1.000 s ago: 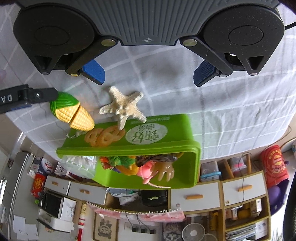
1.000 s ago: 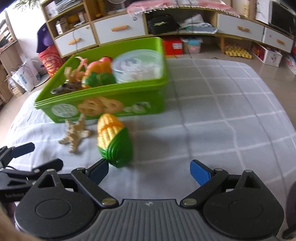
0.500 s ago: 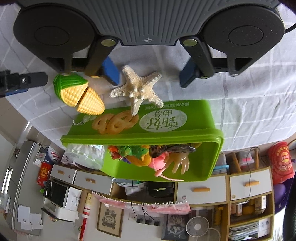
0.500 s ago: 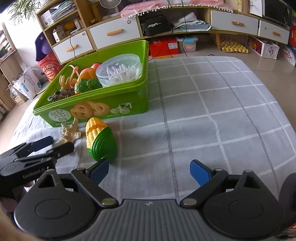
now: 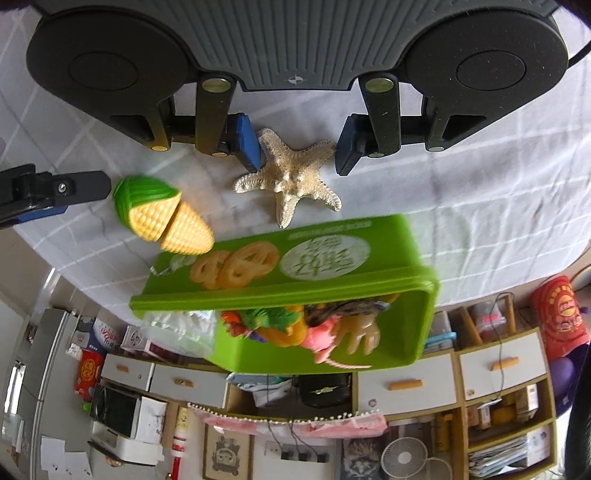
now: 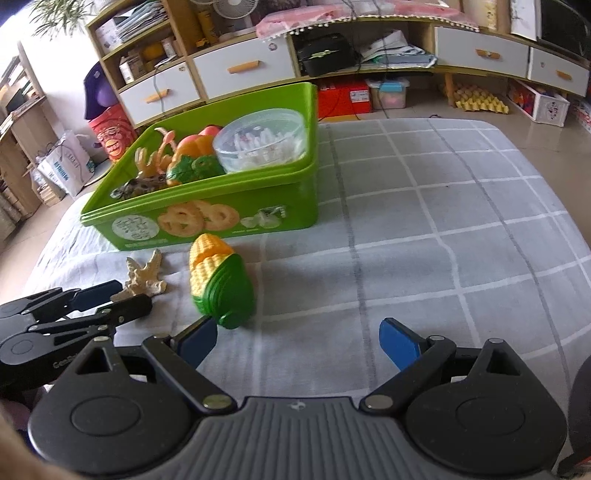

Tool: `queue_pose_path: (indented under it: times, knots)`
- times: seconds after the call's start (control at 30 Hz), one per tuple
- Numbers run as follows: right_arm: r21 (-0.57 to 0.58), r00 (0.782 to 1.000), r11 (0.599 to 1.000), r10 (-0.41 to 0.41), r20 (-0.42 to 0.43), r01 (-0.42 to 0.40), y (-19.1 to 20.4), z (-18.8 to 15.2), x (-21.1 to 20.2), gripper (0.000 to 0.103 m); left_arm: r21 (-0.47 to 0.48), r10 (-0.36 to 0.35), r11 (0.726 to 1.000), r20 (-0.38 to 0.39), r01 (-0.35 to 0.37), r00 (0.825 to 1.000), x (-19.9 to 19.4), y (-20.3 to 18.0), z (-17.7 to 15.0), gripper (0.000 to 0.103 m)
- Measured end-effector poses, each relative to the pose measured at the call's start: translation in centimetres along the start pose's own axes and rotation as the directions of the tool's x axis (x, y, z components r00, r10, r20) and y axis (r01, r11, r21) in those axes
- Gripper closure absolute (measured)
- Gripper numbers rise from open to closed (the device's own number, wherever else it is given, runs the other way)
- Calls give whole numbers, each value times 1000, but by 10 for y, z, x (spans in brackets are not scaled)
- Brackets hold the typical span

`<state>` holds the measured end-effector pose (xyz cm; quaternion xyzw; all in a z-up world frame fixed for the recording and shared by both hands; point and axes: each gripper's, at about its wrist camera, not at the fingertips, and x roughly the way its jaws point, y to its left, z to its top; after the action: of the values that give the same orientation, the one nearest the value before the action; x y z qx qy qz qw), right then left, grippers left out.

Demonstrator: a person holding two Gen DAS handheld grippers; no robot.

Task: Organize rigid objects
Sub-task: 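Grasp the white starfish with the left tool while the right tool grasps the corn piece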

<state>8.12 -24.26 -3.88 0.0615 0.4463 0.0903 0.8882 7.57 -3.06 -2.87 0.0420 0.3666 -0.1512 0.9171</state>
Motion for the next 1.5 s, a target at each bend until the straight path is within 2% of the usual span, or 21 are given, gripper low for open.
queue_pose_path:
  times: [0.23, 0.27, 0.33, 0.43, 0.5, 0.57, 0.63, 0.7, 0.83, 0.9, 0.93, 1.0, 1.23, 1.5]
  knots:
    - [-76, 1000, 997, 26, -1, -26, 17, -6, 9, 19, -34, -14, 999, 18, 14, 1000, -9, 16, -10, 51]
    - [-83, 1000, 996, 26, -1, -26, 19, -7, 12, 19, -32, -17, 999, 25, 17, 1000, -8, 16, -11, 49]
    - [-99, 1000, 995, 17, 14, -16, 23, -8, 15, 19, -13, -26, 1000, 34, 27, 999, -6, 12, -12, 37]
    - [-111, 999, 994, 12, 34, -8, 25, -8, 19, 19, 29, -23, 999, 44, 22, 999, -2, 4, -13, 30]
    - [-110, 999, 994, 12, 47, -6, 27, -7, 21, 20, 50, -17, 999, 46, 14, 999, 0, 0, -12, 30]
    - [-115, 998, 993, 8, 59, -1, 28, -6, 23, 23, 43, -14, 999, 40, 12, 999, 2, 0, -10, 33]
    - [-123, 998, 992, 12, 70, -3, 31, -5, 24, 26, 41, -13, 999, 41, 11, 999, 2, 0, -8, 45]
    - [-126, 997, 992, 15, 75, -6, 33, -4, 25, 31, 33, -9, 999, 39, 8, 999, 1, 0, -6, 51]
    - [-130, 995, 991, 30, 91, -18, 39, -1, 24, 41, 28, -4, 1000, 36, 3, 999, 0, 0, -7, 52]
    - [-138, 994, 990, 38, 101, -24, 42, 0, 23, 53, 19, -4, 1000, 32, 3, 999, 0, 0, -6, 52]
    - [-142, 993, 989, 45, 106, -30, 44, 1, 22, 55, 14, -7, 1000, 30, 6, 1000, -1, 0, -5, 52]
    - [-146, 992, 988, 59, 115, -42, 46, 2, 20, 69, 2, -11, 1000, 29, 11, 1000, -1, 1, -5, 52]
    - [-119, 990, 991, 78, 119, -64, 47, 9, 10, 72, -43, -31, 999, 28, 32, 999, -7, 6, 1, 52]
    - [-34, 989, 993, 111, 99, -109, 42, 20, -3, 73, -95, -57, 994, 39, 61, 998, -20, 8, 13, 53]
